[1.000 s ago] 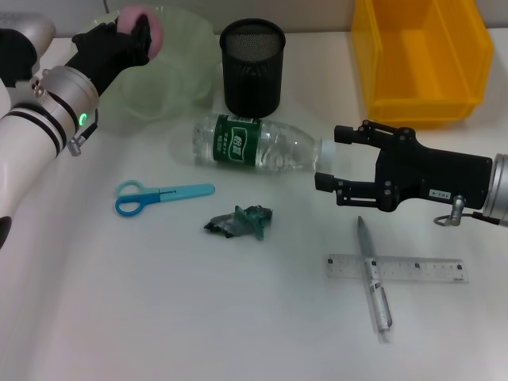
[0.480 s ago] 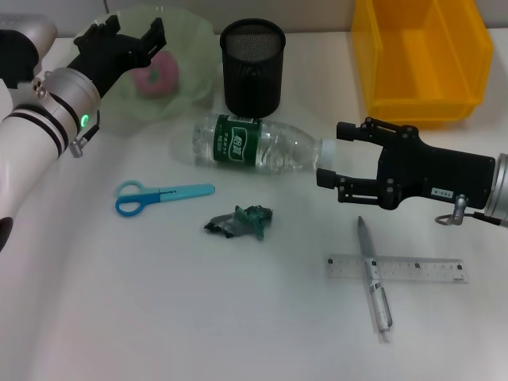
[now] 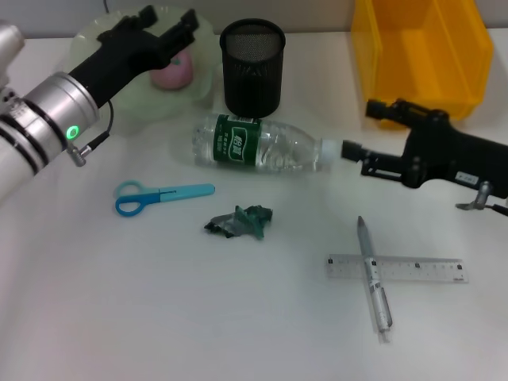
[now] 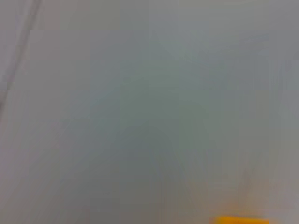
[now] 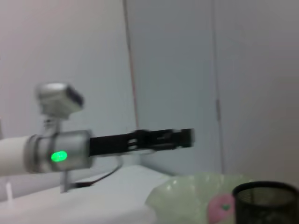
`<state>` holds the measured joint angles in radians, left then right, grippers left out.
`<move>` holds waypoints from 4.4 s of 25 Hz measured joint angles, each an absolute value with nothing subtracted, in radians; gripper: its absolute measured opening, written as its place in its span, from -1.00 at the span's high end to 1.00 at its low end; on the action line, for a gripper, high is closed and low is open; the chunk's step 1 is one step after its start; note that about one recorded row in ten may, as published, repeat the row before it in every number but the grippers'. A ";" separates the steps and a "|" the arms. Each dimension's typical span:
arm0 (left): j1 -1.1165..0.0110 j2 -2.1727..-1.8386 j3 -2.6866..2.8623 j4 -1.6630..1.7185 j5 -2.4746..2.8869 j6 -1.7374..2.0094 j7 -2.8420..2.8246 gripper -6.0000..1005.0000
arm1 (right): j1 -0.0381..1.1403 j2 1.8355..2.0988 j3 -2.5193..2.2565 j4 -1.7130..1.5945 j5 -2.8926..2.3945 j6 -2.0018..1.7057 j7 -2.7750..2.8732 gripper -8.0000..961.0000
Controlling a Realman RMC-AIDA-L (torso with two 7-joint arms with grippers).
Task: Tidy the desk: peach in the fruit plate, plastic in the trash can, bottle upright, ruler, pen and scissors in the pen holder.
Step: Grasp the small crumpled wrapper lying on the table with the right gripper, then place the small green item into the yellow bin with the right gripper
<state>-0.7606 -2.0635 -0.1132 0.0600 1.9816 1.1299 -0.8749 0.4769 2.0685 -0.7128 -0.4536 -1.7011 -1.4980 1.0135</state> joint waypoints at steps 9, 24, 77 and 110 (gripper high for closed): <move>-0.647 -2.061 0.207 0.292 2.039 1.624 -1.151 -0.59 | 0.463 2.059 -0.676 -0.453 -1.689 -1.521 1.058 -0.74; -0.467 -1.996 0.482 0.468 2.040 1.829 -1.191 -0.59 | 0.593 1.997 -0.759 -0.524 -1.866 -1.719 1.236 -0.74; -0.408 -1.982 0.500 0.489 2.040 1.817 -1.136 -0.58 | 0.883 2.092 -1.369 -0.438 -1.941 -1.121 1.267 -0.44; -0.406 -1.978 0.489 0.492 2.036 1.815 -1.128 -0.57 | 0.622 2.080 -1.049 -0.539 -1.507 -1.323 1.115 0.97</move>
<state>-0.4058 -1.9776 0.4894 0.4924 2.0356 1.8145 -1.1279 0.6216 2.0799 -1.0492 -0.5390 -1.5067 -1.3226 1.1148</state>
